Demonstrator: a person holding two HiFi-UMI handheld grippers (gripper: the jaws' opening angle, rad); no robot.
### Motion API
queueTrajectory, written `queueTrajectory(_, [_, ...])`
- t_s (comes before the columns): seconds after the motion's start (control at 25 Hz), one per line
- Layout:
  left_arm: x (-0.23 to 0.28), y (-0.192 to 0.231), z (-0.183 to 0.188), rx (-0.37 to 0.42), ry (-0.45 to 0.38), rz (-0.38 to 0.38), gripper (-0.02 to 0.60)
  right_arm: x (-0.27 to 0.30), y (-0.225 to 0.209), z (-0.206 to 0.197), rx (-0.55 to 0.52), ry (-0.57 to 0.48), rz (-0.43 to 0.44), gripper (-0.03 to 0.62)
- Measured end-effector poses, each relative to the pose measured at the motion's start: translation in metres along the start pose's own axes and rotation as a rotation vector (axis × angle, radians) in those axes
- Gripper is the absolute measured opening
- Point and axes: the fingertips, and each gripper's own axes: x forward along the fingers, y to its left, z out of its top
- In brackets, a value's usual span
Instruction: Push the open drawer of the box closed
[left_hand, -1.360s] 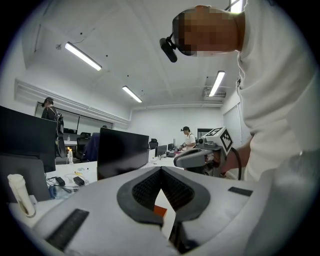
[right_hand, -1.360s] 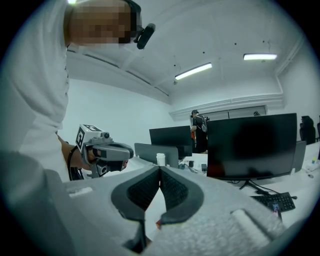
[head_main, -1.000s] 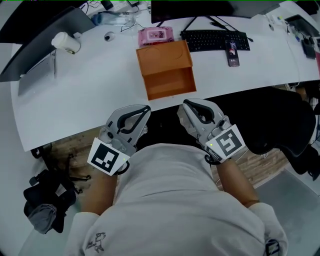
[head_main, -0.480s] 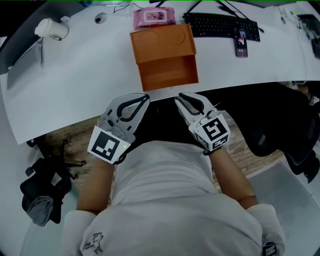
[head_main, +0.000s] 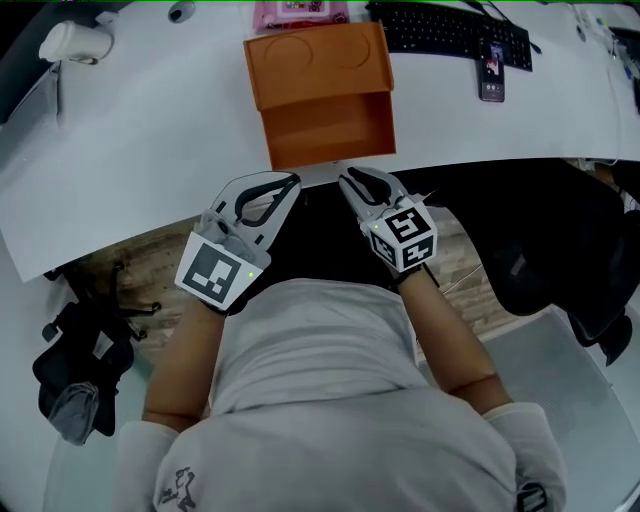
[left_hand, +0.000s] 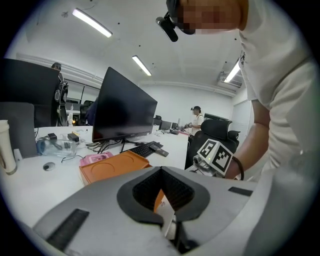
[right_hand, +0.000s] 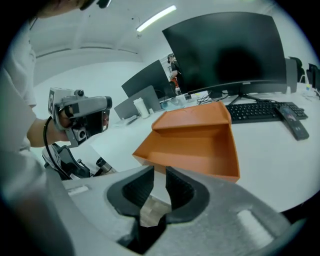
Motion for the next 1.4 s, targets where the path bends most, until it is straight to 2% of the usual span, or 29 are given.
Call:
queueTrajectory(0.32, [0.012, 0.006, -0.033, -0.027, 0.029, -0.001, -0.002, 0.036, -0.012, -0.025, 0.042, 0.059, -0.017, 0.084])
queueTrajectory(0.56, [0.011, 0.010, -0.046, -0.066, 0.050, 0.011, -0.002, 0.046, -0.017, -0.027, 0.046, 0.071, -0.039, 0.069])
queueTrajectory(0.84, [0.011, 0.014, -0.053, -0.085, 0.056, 0.008, -0.002, 0.050, -0.019, -0.032, 0.063, 0.096, -0.057, 0.107])
queueTrajectory(1.12, [0.013, 0.017, -0.056, -0.093, 0.059, 0.008, -0.002, 0.059, -0.020, -0.034, 0.068, 0.116, -0.046, 0.106])
queueTrajectory(1.24, [0.012, 0.019, -0.058, -0.099, 0.058, 0.010, -0.002, 0.061, -0.020, -0.035, 0.058, 0.124, -0.047, 0.071])
queueTrajectory(1.4, [0.013, 0.021, -0.059, -0.109, 0.058, 0.015, -0.002, 0.061, -0.020, -0.035, 0.049, 0.126, -0.043, 0.069])
